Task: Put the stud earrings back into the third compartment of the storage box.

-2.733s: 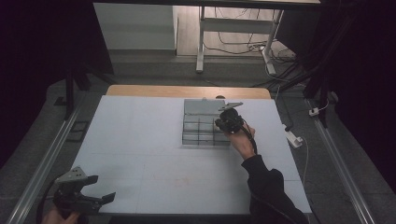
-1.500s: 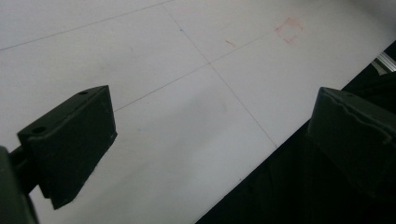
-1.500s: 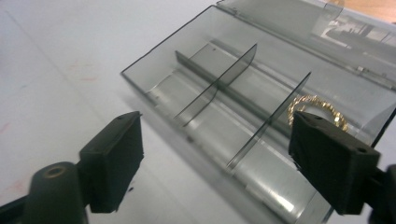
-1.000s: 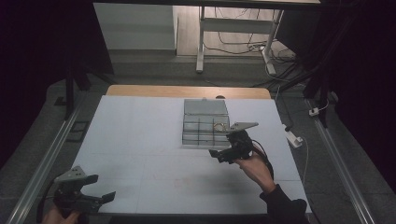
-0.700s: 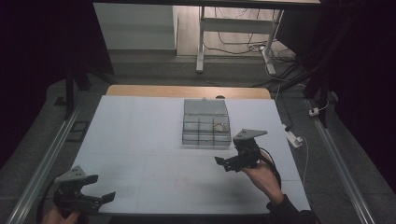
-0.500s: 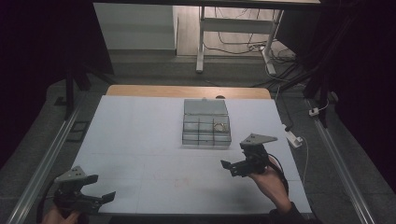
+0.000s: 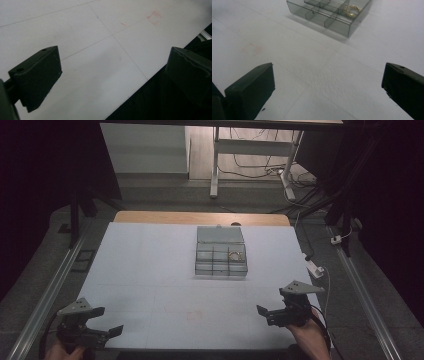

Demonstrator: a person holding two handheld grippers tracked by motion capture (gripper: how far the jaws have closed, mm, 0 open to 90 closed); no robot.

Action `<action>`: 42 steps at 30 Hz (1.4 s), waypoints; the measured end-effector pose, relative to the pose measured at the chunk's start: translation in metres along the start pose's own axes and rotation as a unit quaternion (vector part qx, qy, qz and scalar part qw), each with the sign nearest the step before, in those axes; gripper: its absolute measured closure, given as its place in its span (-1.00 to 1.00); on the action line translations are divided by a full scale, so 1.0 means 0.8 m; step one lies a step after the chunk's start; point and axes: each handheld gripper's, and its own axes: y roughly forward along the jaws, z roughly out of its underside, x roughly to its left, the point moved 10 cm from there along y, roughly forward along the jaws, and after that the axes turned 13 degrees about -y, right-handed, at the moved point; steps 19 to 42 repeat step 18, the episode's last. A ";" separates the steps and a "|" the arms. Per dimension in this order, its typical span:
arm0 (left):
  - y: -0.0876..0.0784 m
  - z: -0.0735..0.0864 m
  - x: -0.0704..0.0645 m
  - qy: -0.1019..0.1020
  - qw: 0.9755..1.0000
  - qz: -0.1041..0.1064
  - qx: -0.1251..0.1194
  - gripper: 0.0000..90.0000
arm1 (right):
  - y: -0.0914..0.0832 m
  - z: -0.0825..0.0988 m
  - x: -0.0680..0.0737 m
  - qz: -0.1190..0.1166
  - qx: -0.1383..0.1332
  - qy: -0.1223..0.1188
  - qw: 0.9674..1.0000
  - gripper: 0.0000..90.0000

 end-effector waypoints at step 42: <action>0.000 -0.001 0.000 -0.003 1.000 0.001 -0.001 -1.00 | -0.040 0.045 0.010 0.016 0.019 0.030 0.999 -1.00</action>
